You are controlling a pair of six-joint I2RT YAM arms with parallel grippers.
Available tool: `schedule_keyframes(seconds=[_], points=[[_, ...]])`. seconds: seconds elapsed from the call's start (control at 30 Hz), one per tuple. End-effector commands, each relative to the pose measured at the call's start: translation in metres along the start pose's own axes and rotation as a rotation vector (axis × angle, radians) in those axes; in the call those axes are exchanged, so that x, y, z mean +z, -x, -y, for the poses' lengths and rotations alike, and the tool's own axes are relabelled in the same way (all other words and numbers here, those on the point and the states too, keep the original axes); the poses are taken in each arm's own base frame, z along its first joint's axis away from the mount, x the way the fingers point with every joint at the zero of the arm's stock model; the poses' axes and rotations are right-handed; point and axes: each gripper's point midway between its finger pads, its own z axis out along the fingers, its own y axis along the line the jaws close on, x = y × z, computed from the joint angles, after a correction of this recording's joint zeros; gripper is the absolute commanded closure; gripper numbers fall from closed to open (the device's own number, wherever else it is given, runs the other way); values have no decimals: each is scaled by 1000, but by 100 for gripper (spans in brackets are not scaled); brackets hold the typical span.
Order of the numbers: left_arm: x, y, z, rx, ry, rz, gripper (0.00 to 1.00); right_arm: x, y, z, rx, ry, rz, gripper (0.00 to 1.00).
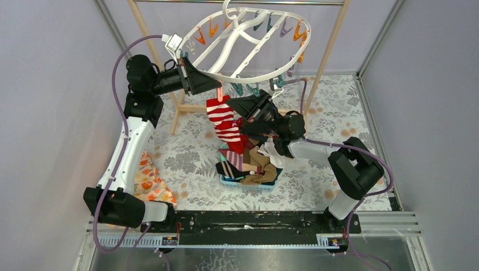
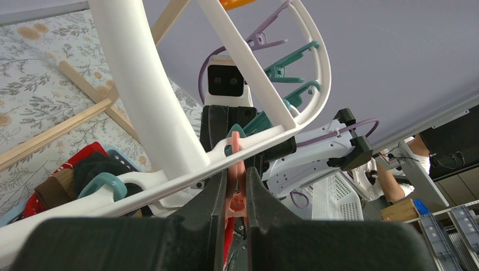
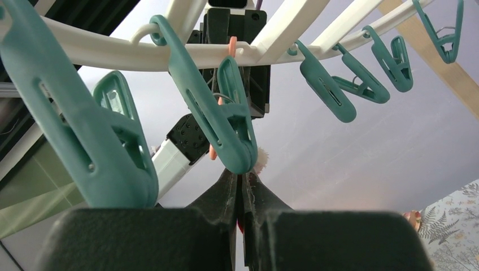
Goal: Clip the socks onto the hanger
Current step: Clamp the sock onto the hanger.
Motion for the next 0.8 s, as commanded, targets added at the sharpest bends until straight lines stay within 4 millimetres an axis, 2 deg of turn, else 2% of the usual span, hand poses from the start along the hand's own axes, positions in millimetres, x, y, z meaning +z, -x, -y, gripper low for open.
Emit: schedule_keyframes(seconds=[0.0,0.4,0.77], points=[[-4,-4,24,60,-75,-33,100,12,39,-64,-106,195,116,100],[-5,-5,26,65,-78,-33,100,9,49,-62,-125,167,174,100],[-4,-4,25,58,-73,-28,100,18,42,-62,-97,193,145,100]])
